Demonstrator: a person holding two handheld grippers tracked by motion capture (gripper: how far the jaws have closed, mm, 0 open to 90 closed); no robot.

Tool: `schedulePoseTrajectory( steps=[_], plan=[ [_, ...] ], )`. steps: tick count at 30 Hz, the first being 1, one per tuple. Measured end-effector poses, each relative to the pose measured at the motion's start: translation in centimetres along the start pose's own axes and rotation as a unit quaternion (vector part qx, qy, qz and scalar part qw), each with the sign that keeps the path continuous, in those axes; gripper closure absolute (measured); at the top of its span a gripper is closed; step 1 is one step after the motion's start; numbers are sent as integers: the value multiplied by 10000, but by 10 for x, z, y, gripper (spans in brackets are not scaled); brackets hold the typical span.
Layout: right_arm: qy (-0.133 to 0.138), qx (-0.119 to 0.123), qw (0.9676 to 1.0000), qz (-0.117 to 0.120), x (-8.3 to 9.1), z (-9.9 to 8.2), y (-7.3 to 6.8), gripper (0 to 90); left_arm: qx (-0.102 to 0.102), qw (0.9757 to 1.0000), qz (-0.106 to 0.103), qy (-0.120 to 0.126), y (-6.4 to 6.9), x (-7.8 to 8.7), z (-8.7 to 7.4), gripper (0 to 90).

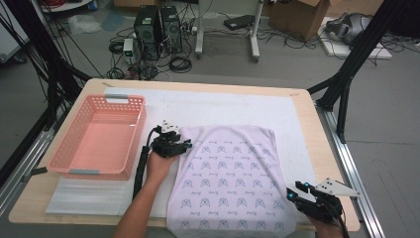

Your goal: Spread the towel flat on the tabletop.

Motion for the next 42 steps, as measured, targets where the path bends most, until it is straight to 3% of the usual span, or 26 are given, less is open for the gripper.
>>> schedulePoseTrajectory(
  steps=[3,5,7,8,10,13,15,19,22,24,28,30,31,32,33,34,36,37,38,39,42],
  plan=[
    [-5,-4,10000,10,-1,1,0,526,-79,9995,288,-52,2,-2,1,637],
    [-1,14,10000,1,-2,3,1,525,-89,9992,394,-60,-1,0,1,819],
    [-10,34,10000,12,-4,5,1,525,7,9978,653,-71,-7,2,2,860],
    [-33,42,10000,16,-6,6,1,525,179,9972,726,-40,-13,3,1,860],
    [-74,81,9999,-8,-10,10,3,526,461,9972,596,7,-22,4,0,811],
    [-66,81,9999,-19,-18,20,10,526,294,9985,462,11,-20,5,-1,661],
    [-57,19,10000,-20,-27,30,18,526,394,9988,290,42,-20,5,-1,543],
    [-154,-108,9997,-121,-51,57,37,531,353,9993,2,136,-19,9,-2,516],
    [-300,10,9985,-464,-70,73,51,564,329,9989,-200,266,-18,12,-3,503],
    [-337,-57,9977,-583,-81,82,60,572,301,9987,-312,278,-17,13,-6,481],
    [-430,-304,9979,-371,-104,96,70,599,222,9984,-460,240,-14,16,-7,472],
    [-558,-266,9976,-307,-116,99,67,658,231,9982,-477,271,-13,18,-7,471],
    [-533,-204,9975,-414,-118,99,66,758,215,9981,-489,302,-12,20,-6,471],
    [-496,-202,9979,-369,-118,100,68,875,214,9981,-495,303,-12,21,-6,470],
    [-507,-221,9974,-464,-118,100,69,883,213,9981,-508,293,-12,22,-6,467],
    [-518,-239,9960,-684,-117,100,72,883,194,9982,-507,269,-12,23,-7,458],
    [-504,-323,9944,-868,-115,99,77,876,224,9981,-513,270,-12,25,-8,442],
    [-485,-360,9938,-928,-114,99,76,804,215,9979,-515,325,-11,26,-9,433],
    [-473,-334,9931,-1018,-114,99,76,668,200,9976,-517,412,-11,27,-10,435],
    [-446,-321,9927,-1073,-112,99,75,632,192,9973,-542,449,-11,28,-12,432],
    [-261,-310,9948,-935,-100,97,72,560,199,9962,-699,484,-10,32,-17,406]
  ],
)
Point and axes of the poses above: each handheld gripper's, and its own axes: x roughly backward along the jaws, z roughly out of its top, y roughly to its right, the point moved 3 cm from there along -x, roughly forward along the jaws, and after that the axes turned 10 degrees about -y, right-handed, at the moved point
